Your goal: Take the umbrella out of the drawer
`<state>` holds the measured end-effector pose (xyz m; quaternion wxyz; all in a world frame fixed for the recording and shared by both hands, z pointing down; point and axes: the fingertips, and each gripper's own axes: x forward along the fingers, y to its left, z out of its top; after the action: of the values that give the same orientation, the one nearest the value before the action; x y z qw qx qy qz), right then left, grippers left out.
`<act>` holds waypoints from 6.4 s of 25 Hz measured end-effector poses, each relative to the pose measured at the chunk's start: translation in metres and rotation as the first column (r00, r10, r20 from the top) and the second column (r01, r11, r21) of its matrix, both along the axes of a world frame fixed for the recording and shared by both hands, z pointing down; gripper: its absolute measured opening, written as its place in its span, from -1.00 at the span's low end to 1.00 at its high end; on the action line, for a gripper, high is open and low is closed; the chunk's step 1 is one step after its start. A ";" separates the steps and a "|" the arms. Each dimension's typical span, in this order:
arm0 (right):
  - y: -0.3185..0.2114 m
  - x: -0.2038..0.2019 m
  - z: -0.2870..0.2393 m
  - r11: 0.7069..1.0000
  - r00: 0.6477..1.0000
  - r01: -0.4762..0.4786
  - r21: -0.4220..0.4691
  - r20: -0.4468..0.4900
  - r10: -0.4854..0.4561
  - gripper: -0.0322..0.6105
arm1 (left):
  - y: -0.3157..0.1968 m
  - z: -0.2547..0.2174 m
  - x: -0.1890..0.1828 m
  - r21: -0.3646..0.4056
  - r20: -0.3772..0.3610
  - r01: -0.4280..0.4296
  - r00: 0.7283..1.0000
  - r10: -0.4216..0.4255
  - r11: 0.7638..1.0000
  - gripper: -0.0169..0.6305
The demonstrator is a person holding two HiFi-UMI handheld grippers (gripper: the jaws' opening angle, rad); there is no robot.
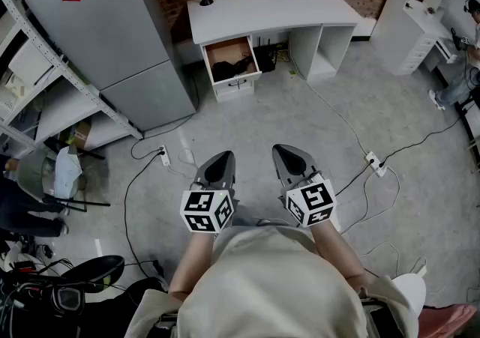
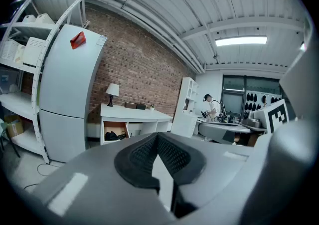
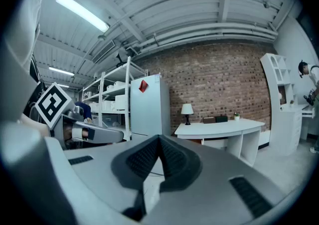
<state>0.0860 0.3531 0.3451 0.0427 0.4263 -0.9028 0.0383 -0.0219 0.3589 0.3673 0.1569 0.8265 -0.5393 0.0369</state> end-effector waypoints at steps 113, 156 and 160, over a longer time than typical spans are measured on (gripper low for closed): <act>-0.723 -0.052 0.274 0.885 0.997 0.049 -0.462 -0.028 -0.070 0.18 | -0.728 0.453 -0.046 -0.656 0.317 -0.085 0.871 0.376 0.750 0.17; -0.674 -0.054 0.248 0.889 1.000 -0.008 -0.458 0.023 0.021 0.16 | -0.703 0.408 -0.060 -0.547 0.484 -0.083 0.780 0.396 0.833 -0.16; -0.655 -0.054 0.222 0.909 1.000 -0.018 -0.416 0.012 0.025 0.16 | -0.684 0.369 -0.063 -0.500 0.476 -0.086 0.804 0.356 0.862 -0.16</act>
<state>0.0320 -0.3021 0.5673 0.1243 0.4171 -0.8694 0.2338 -0.0846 -0.3248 0.7364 0.1777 0.7782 -0.4340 0.4178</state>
